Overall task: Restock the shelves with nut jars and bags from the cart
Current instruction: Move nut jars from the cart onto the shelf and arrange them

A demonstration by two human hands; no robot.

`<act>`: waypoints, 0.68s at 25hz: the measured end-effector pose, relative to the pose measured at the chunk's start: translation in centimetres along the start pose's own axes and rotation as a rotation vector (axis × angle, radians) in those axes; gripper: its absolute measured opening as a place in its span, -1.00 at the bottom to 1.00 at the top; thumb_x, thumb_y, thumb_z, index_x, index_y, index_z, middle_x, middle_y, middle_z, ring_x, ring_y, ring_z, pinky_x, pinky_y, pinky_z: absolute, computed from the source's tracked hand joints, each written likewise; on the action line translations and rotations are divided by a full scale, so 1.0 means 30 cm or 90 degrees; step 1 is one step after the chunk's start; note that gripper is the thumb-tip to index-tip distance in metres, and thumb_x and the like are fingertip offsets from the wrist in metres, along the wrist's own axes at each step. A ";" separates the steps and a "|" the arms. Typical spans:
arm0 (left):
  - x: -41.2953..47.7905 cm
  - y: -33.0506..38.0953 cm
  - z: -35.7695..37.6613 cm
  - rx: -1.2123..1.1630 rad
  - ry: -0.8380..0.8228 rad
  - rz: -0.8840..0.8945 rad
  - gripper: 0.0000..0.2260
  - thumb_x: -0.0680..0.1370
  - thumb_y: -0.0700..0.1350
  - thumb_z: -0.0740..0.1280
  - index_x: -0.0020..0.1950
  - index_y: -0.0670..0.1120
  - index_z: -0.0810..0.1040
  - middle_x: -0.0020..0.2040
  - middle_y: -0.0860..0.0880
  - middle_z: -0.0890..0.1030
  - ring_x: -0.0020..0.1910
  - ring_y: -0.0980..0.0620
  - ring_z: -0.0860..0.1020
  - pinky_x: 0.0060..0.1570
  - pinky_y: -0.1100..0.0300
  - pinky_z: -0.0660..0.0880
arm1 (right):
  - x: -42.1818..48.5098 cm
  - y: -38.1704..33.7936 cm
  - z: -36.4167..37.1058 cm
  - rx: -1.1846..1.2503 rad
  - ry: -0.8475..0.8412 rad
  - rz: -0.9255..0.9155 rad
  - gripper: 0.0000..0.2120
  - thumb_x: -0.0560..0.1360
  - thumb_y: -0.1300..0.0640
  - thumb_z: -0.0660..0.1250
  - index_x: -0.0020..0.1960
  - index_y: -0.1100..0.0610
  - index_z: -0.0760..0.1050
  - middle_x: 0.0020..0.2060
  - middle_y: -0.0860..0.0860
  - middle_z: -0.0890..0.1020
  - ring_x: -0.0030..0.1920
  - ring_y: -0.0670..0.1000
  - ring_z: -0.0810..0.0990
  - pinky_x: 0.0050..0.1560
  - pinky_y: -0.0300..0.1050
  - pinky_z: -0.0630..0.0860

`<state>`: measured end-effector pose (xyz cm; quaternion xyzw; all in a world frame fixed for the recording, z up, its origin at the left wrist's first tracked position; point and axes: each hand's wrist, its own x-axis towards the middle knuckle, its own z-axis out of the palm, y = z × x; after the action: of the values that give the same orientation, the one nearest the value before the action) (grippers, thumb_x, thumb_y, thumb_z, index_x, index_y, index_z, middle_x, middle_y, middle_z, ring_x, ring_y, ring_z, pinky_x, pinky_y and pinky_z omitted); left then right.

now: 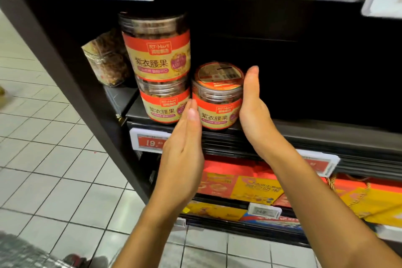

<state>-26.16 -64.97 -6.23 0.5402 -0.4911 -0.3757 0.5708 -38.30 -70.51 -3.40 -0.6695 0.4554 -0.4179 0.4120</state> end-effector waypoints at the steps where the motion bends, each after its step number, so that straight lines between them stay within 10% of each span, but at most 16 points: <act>1: -0.009 0.004 0.000 -0.010 0.016 0.016 -0.45 0.52 0.30 -0.03 0.42 0.11 0.35 0.36 0.27 0.42 0.36 0.37 0.30 0.39 0.28 0.25 | 0.012 0.035 -0.015 0.004 -0.015 -0.003 -0.34 0.63 -0.11 -0.29 0.44 0.39 0.08 0.36 0.31 0.33 0.48 0.21 0.14 0.38 -0.30 0.08; 6: -0.049 0.030 -0.114 -0.118 0.230 0.050 -0.72 0.60 0.04 0.12 0.17 0.03 0.56 0.07 0.17 0.66 0.15 0.22 0.57 0.05 0.44 0.46 | 0.095 -0.071 -0.038 0.083 0.142 -0.017 -0.26 0.35 -0.39 -0.04 0.36 0.00 0.36 0.33 -0.13 0.43 0.37 -0.17 0.35 0.42 -0.20 0.19; 12: 0.054 0.103 -0.193 -0.123 0.216 0.012 -0.66 0.58 0.14 0.05 0.21 0.14 0.53 0.06 0.31 0.61 0.13 0.41 0.50 0.00 0.55 0.40 | 0.132 -0.243 0.082 0.247 0.014 0.080 -0.67 0.54 -0.14 0.11 -0.01 0.05 0.52 -0.08 -0.10 0.64 0.01 -0.14 0.60 0.12 -0.16 0.45; 15: 0.069 0.121 -0.189 -0.087 0.187 -0.008 -0.71 0.65 0.07 0.00 -0.01 0.29 0.50 -0.14 0.44 0.59 0.01 0.51 0.50 -0.11 0.61 0.37 | 0.155 -0.304 0.146 0.221 0.034 0.181 -0.54 0.61 -0.10 0.06 0.20 0.27 0.45 0.09 0.22 0.59 0.04 0.12 0.58 0.16 0.15 0.49; 17: 0.081 0.115 -0.211 -0.108 0.182 -0.010 -0.74 0.64 0.10 0.01 0.10 0.27 0.49 -0.11 0.44 0.59 0.02 0.51 0.50 -0.13 0.62 0.37 | 0.171 -0.321 0.168 0.274 0.030 0.187 -0.66 0.63 -0.02 0.05 0.04 0.20 0.47 -0.20 0.11 0.65 -0.25 -0.06 0.60 -0.16 -0.05 0.56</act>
<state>-19.82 -65.28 -2.02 0.5418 -0.3676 -0.3393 0.6754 -29.81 -72.18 4.97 -0.4830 0.4579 -0.4567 0.5904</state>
